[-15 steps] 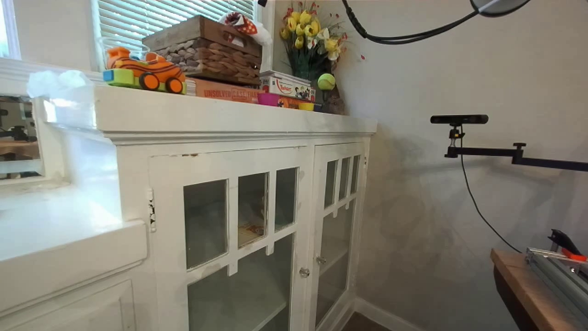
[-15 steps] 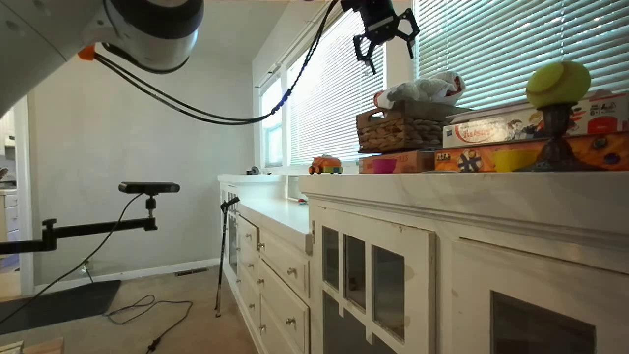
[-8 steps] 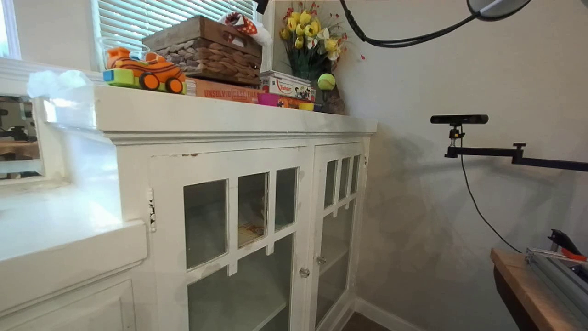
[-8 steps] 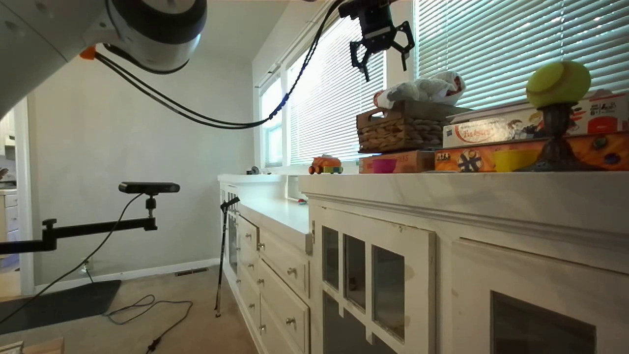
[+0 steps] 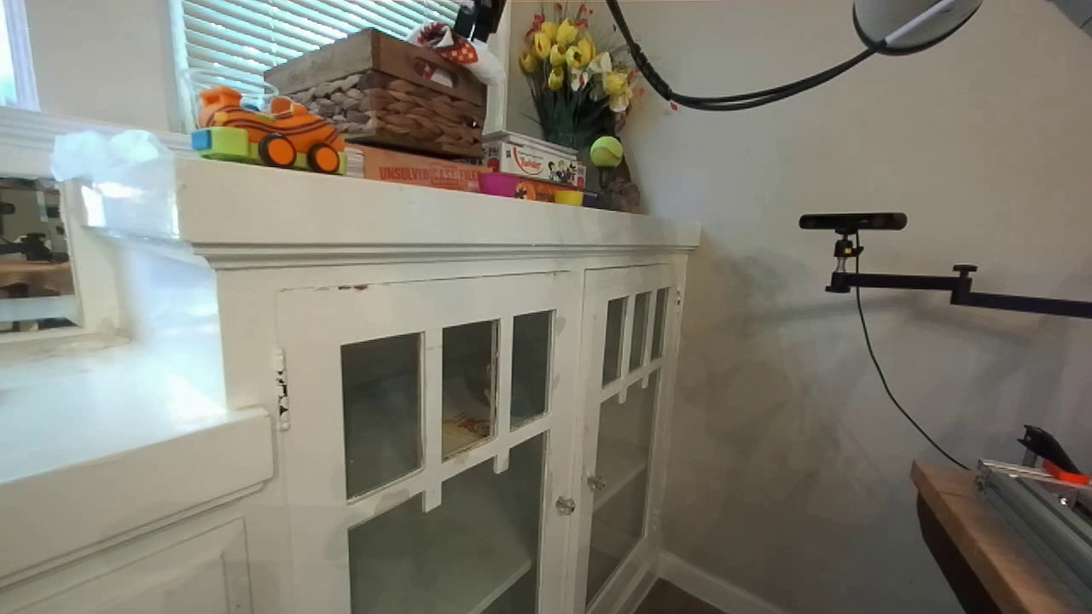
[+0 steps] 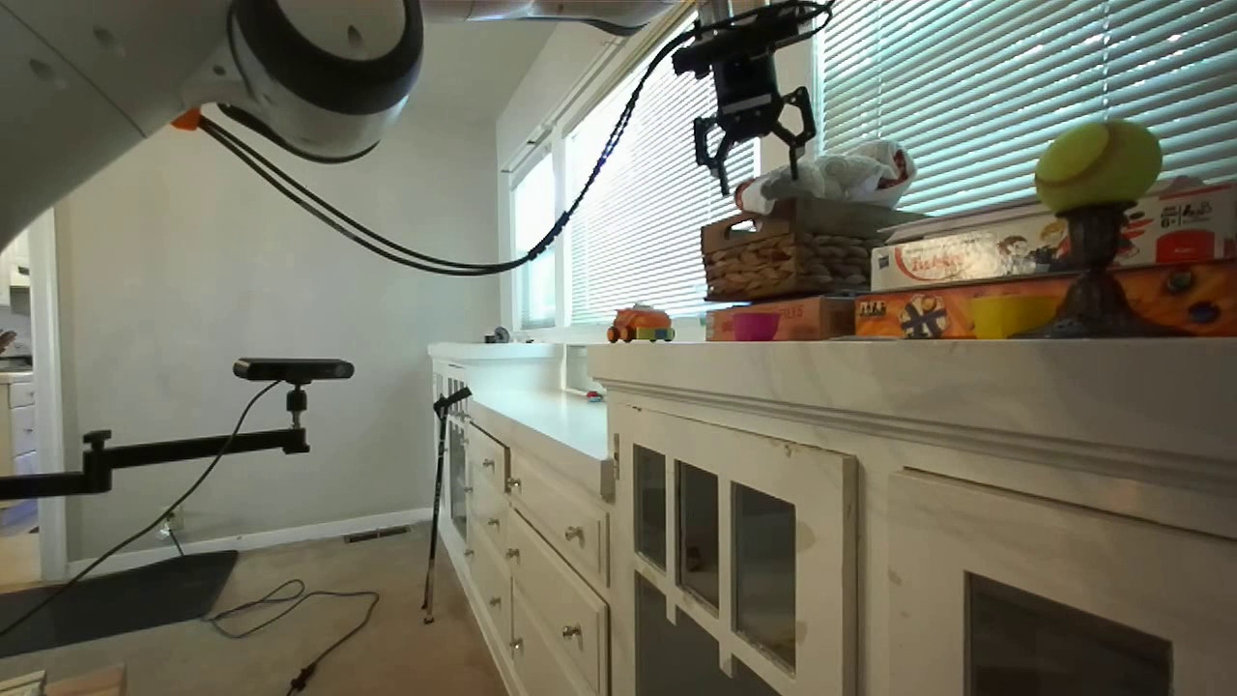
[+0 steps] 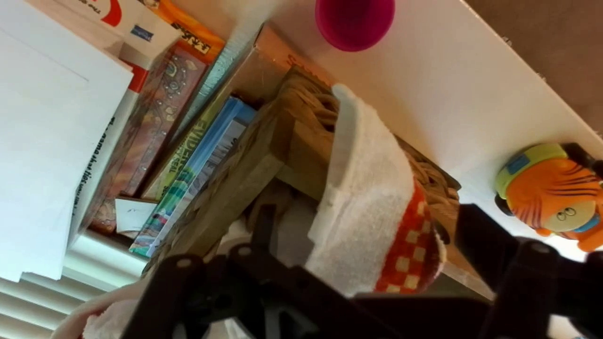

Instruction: Put the tennis ball on top of the candle holder then put the towel in the basket.

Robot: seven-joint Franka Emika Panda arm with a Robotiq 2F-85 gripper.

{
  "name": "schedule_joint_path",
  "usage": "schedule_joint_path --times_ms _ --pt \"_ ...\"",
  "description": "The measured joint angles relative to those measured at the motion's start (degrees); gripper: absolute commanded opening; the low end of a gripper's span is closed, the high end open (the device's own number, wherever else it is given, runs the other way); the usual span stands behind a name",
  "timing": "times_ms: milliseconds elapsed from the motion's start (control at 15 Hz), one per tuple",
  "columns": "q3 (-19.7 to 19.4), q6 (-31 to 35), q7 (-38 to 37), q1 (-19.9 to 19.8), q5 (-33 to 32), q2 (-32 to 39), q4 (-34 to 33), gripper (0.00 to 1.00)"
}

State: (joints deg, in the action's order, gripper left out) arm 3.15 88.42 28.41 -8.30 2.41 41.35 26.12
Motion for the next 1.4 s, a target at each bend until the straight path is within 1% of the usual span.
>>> schedule_joint_path --times_ms 67,333,533,600,667,933,1400 --pt "0.03 0.0 -0.14 0.01 0.0 0.4 0.0 0.6" --pt "0.15 0.02 -0.27 0.02 0.0 0.94 -0.13 0.32" --pt "0.16 0.99 -0.49 0.11 0.0 0.81 -0.25 0.1" --pt "0.16 1.56 -0.72 0.18 0.0 0.72 -0.25 0.04" --pt "0.16 2.24 -0.93 0.25 0.0 0.61 -0.25 0.0" --pt "0.16 5.99 -1.48 0.58 0.0 0.01 -0.26 0.01" --pt "0.14 15.27 -1.58 1.48 -0.03 0.57 -0.16 0.01"
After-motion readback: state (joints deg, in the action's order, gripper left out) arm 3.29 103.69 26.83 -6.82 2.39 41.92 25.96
